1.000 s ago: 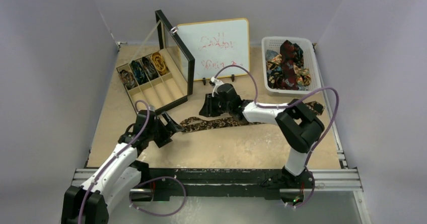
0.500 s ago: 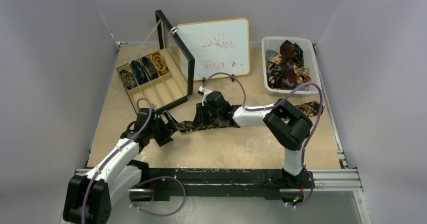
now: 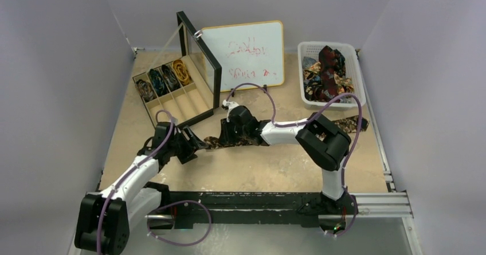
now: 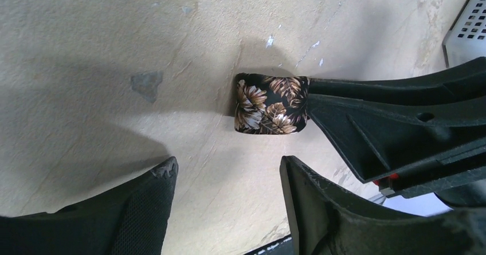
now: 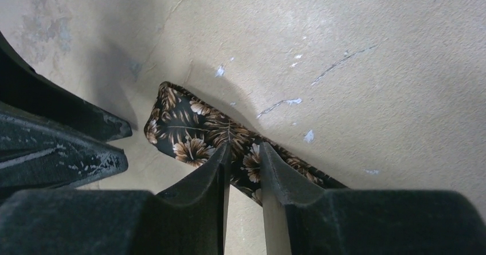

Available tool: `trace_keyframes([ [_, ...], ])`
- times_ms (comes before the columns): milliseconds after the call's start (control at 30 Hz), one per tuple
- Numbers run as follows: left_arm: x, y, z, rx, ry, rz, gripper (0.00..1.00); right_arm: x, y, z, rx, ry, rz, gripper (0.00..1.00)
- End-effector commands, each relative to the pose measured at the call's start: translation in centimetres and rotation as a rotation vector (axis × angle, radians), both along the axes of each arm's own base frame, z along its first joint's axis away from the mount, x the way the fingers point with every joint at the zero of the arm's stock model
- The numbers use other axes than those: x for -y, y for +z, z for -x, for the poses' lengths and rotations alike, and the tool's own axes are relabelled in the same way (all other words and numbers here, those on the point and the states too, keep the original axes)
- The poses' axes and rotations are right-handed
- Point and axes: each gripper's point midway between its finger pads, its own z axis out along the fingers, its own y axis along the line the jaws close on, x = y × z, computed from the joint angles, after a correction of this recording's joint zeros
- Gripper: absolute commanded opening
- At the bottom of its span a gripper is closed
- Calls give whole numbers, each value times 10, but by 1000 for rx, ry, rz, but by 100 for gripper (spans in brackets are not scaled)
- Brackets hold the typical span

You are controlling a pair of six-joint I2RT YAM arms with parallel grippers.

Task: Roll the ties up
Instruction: Flatten out the tie at the center of the board.

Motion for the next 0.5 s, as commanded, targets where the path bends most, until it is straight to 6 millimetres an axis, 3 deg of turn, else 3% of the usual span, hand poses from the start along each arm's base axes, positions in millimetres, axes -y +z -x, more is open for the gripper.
trace_keyframes([
  [0,-10,10,-1,42,12,-49,64,-3,39,-8,97,5,-12,29],
  [67,-14,19,1,62,30,-62,65,-3,59,-9,122,-7,-48,32],
  [200,-21,32,3,89,71,-76,70,-12,81,-7,125,0,-128,31],
  [300,-22,40,6,101,99,-64,72,-23,78,-5,114,14,-145,28],
  [467,-25,48,7,119,125,-60,73,-44,54,6,69,32,-120,24],
])
